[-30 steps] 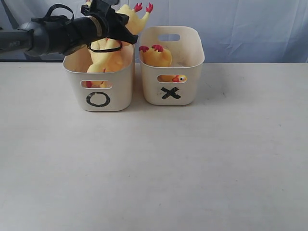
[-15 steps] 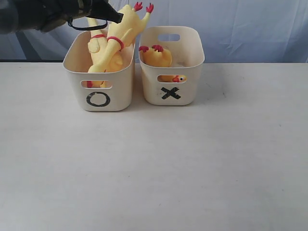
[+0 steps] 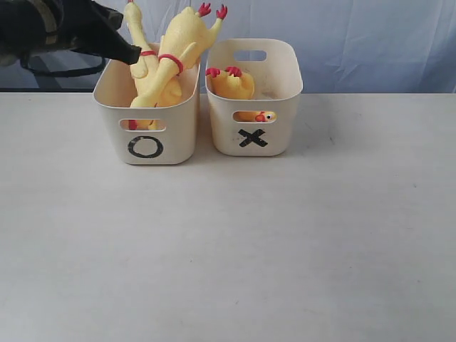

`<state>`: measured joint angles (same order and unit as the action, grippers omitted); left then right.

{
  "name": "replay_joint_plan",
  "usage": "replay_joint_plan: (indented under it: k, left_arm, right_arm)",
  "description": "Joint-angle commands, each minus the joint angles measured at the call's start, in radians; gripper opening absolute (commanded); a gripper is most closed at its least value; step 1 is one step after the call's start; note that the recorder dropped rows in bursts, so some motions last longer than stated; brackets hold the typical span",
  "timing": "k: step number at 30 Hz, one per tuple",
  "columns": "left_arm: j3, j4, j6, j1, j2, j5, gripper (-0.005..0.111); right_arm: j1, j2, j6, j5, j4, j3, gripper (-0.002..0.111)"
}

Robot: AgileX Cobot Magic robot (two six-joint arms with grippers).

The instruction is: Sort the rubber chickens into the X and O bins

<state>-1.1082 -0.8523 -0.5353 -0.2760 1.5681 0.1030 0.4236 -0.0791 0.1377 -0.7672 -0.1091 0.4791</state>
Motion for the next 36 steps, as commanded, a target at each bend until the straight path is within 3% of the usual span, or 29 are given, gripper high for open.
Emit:
replay_joint_plan:
  k: [1, 7, 12, 20, 36]
  left_arm:
    - [0.136, 0.028, -0.007, 0.004, -0.150, 0.002, 0.000]
    - [0.304, 0.039, -0.007, 0.004, -0.368, -0.021, 0.000]
    - [0.387, 0.063, -0.007, 0.004, -0.565, -0.146, 0.000]
    - [0.399, 0.111, -0.003, 0.004, -0.812, -0.430, 0.000]
    - [0.604, 0.221, -0.002, 0.004, -1.152, -0.505, 0.000]
  right_arm:
    - [-0.004, 0.005, -0.003, 0.007, 0.003, -0.005, 0.000]
    - [-0.004, 0.005, -0.003, 0.007, 0.003, -0.005, 0.000]
    - [-0.004, 0.005, -0.003, 0.007, 0.003, -0.005, 0.000]
    - [-0.004, 0.005, -0.003, 0.007, 0.003, -0.005, 0.000]
    - [-0.004, 0.005, -0.003, 0.007, 0.003, -0.005, 0.000]
